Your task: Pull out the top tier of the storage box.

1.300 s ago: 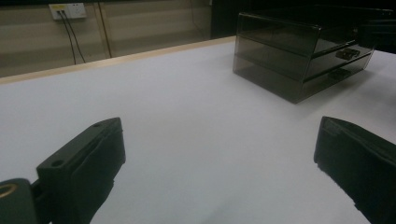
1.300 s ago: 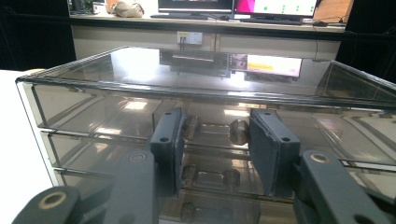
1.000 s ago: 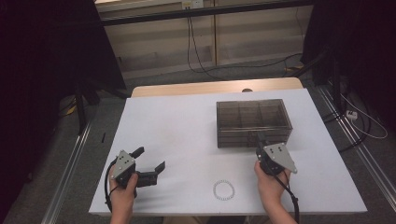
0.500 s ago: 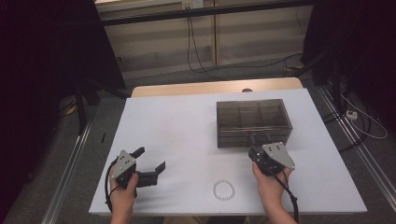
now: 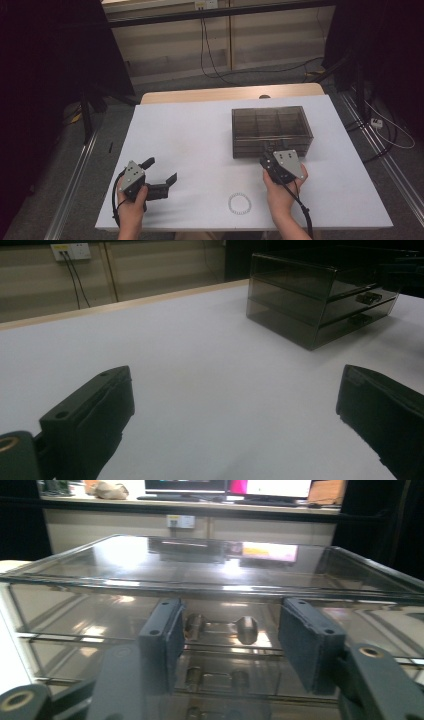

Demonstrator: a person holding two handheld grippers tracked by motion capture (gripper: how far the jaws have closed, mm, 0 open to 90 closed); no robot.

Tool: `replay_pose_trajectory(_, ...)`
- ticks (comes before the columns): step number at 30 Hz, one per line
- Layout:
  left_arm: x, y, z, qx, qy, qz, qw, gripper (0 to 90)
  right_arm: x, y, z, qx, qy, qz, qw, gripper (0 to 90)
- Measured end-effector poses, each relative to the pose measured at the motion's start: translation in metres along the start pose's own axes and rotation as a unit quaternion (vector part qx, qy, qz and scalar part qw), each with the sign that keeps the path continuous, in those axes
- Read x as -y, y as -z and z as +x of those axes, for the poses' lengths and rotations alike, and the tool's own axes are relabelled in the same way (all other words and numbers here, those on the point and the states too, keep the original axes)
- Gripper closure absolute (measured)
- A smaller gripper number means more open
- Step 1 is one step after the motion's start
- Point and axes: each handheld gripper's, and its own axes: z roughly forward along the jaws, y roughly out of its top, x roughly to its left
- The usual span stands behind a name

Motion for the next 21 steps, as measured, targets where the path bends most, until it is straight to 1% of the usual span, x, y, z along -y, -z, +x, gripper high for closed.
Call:
replay_pose_trajectory(3,-0.0001,0.0001,0.0000,-0.001,0.000,0.000,1.0000,2.4,0.0009,-0.0003,0.0014,0.006,-0.005,-0.003,1.0000,45.5)
replay_pose_trajectory(4,-0.0001,0.0001,0.0000,-0.001,0.000,0.000,1.0000,2.4,0.0012,-0.0002,0.0020,0.007,-0.003,-0.004,1.0000,47.6)
replay_pose_trajectory(5,-0.0002,0.0001,0.0001,-0.002,-0.001,0.000,1.0000,2.4,0.0013,0.0002,0.0027,0.004,-0.002,-0.005,1.0000,53.5)
replay_pose_trajectory(6,-0.0002,0.0002,0.0002,-0.002,-0.001,0.000,1.0000,2.4,0.0015,0.0011,0.0034,-0.006,-0.002,-0.008,0.9999,56.5)
replay_pose_trajectory(7,-0.0003,0.0003,0.0003,-0.001,0.000,0.000,1.0000,2.4,0.0016,0.0013,0.0042,-0.004,0.002,-0.008,1.0000,56.6)
replay_pose_trajectory(8,-0.0004,0.0005,0.0003,-0.002,0.000,0.000,1.0000,2.4,0.0012,0.0012,0.0027,-0.008,0.006,-0.006,0.9999,56.6)
replay_pose_trajectory(10,-0.0004,0.0008,0.0005,-0.001,0.000,-0.002,1.0000,2.4,0.0009,0.0015,0.0023,-0.009,0.004,-0.005,0.9999,56.6)
replay_pose_trajectory(21,-0.0003,0.0006,-0.0001,-0.002,-0.001,0.000,1.0000,2.4,0.0013,0.0018,-0.0031,-0.028,0.014,-0.007,0.9995,56.7)
